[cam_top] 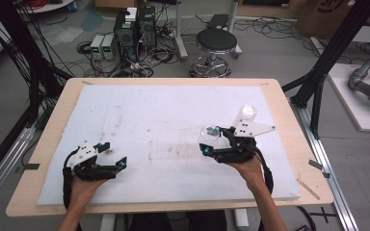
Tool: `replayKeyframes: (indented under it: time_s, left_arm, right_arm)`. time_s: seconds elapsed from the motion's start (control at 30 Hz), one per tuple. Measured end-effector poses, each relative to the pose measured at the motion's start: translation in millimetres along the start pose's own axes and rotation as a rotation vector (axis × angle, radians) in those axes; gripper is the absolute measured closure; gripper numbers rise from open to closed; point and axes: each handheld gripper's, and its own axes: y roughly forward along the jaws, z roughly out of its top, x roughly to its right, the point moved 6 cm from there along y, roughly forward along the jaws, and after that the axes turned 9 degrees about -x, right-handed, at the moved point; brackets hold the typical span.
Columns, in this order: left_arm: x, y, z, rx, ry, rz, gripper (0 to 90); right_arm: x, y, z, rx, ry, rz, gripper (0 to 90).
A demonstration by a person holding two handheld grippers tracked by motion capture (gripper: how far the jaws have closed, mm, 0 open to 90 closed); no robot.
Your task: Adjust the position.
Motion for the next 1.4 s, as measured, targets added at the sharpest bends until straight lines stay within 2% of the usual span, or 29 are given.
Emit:
replayKeyframes:
  time_s: [0.13, 0.33, 0.5, 0.6, 0.67, 0.83, 0.9, 1.03, 1.2, 1.4]
  left_arm:
    - [-0.2, 0.0, 0.2, 0.000, -0.001, -0.003, 9.9]
    - [-1.6, -3.3, 2.0, 0.024, -0.022, -0.045, 9.9]
    - [3.4, -9.0, 17.9, 0.060, -0.010, -0.102, 9.9]
    - [12.3, -12.6, 33.5, 0.095, 0.021, -0.180, 9.9]
    - [19.7, -13.5, 44.3, 0.104, 0.059, -0.232, 9.9]
    - [41.0, -14.0, 71.9, 0.135, 0.136, -0.396, 9.9]
    - [52.2, -10.5, 80.1, 0.130, 0.169, -0.460, 9.9]
    - [76.7, 3.6, 91.6, 0.118, 0.223, -0.553, 9.9]
    - [104.3, 23.9, 101.2, 0.095, 0.271, -0.622, 9.9]
    - [128.3, 41.8, 112.7, 0.072, 0.322, -0.672, 9.9]
  right_arm:
    - [1.5, -1.5, -0.4, 0.000, 0.005, 0.000, 36.0]
    - [0.2, -2.9, 1.9, 0.006, 0.007, 0.016, 36.0]
    - [-2.7, -2.6, 5.4, 0.010, 0.004, 0.035, 36.0]
    - [-4.6, -2.5, 9.1, 0.023, 0.002, 0.050, 36.0]
    - [-6.1, -2.4, 11.8, 0.028, -0.001, 0.061, 36.0]
    - [-11.0, 0.6, 17.7, 0.028, -0.017, 0.081, 36.0]
    - [-14.3, 2.8, 19.2, 0.023, -0.023, 0.093, 36.0]
    - [-20.2, 7.6, 22.3, 0.016, -0.041, 0.119, 36.0]
    - [-27.3, 9.7, 26.7, 0.017, -0.060, 0.144, 36.2]
    - [-29.1, 11.2, 27.3, 0.015, -0.065, 0.155, 36.3]
